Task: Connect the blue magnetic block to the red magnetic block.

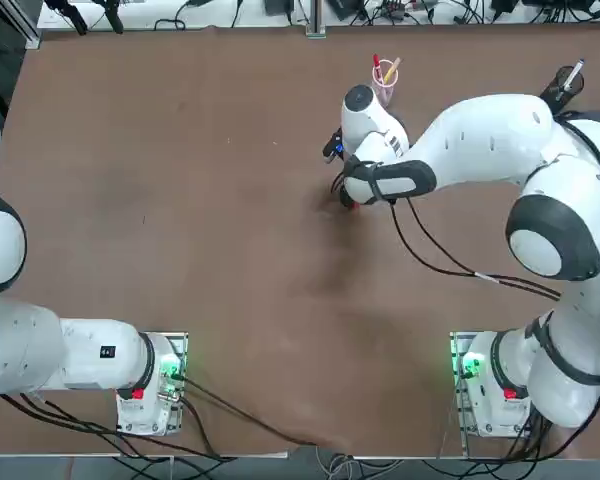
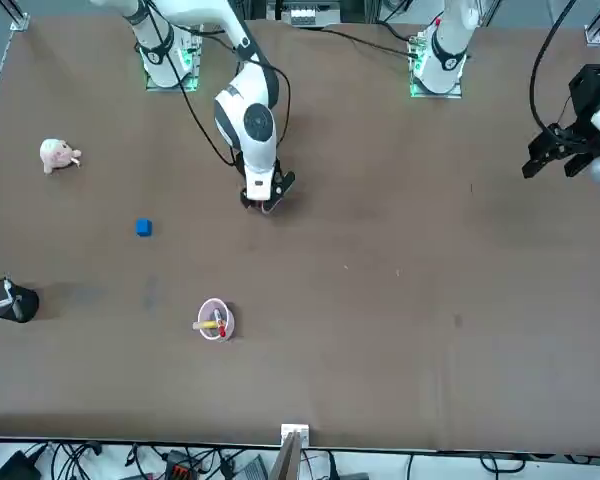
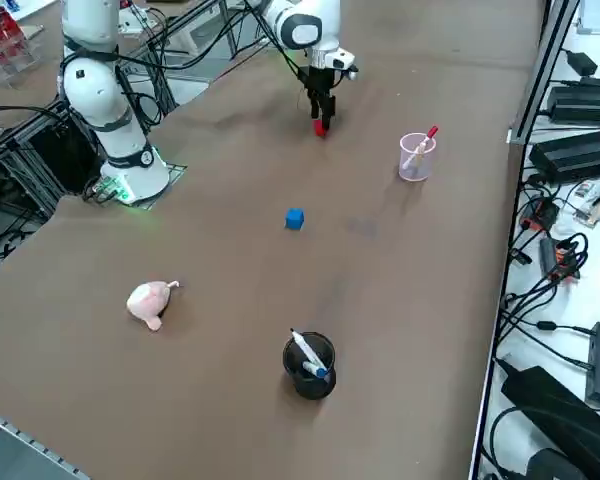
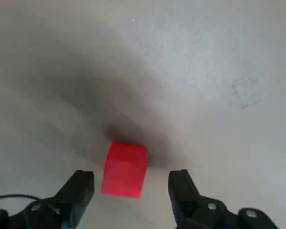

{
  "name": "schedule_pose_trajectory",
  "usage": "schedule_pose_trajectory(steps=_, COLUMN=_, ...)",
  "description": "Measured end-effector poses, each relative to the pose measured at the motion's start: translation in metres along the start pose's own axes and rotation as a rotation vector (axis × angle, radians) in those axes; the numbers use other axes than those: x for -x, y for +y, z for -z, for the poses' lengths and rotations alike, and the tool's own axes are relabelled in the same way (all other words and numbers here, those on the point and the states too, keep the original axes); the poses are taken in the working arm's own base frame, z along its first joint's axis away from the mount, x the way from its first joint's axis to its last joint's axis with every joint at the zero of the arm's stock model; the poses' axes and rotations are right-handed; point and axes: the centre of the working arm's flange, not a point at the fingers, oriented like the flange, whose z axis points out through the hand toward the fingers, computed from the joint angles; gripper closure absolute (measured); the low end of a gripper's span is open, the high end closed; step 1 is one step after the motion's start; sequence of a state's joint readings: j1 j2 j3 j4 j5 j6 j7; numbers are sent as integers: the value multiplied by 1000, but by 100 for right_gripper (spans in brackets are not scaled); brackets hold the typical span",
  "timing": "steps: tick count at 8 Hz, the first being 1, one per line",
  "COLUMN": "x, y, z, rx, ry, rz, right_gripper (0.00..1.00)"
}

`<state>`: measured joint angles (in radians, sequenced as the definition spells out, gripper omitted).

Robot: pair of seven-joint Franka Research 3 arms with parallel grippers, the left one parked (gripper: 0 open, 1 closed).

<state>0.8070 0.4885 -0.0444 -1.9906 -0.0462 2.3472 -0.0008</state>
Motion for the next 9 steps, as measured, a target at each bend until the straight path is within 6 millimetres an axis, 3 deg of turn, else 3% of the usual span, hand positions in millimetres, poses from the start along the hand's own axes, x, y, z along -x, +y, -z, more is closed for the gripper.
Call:
schedule_pose_trajectory(steps=3, x=-1, y=2, z=-6, rx=-6, ry=2, rz=-11, right_gripper=17)
schedule_pose_trajectory(steps=6, x=-5, y=4, z=-2, rx=-49, ry=19, rz=-61, right_gripper=19)
schedule_pose_trajectory(steps=9, x=-4, y=3, z=-14, rx=-53, ry=-2, rz=-65, right_gripper=28)
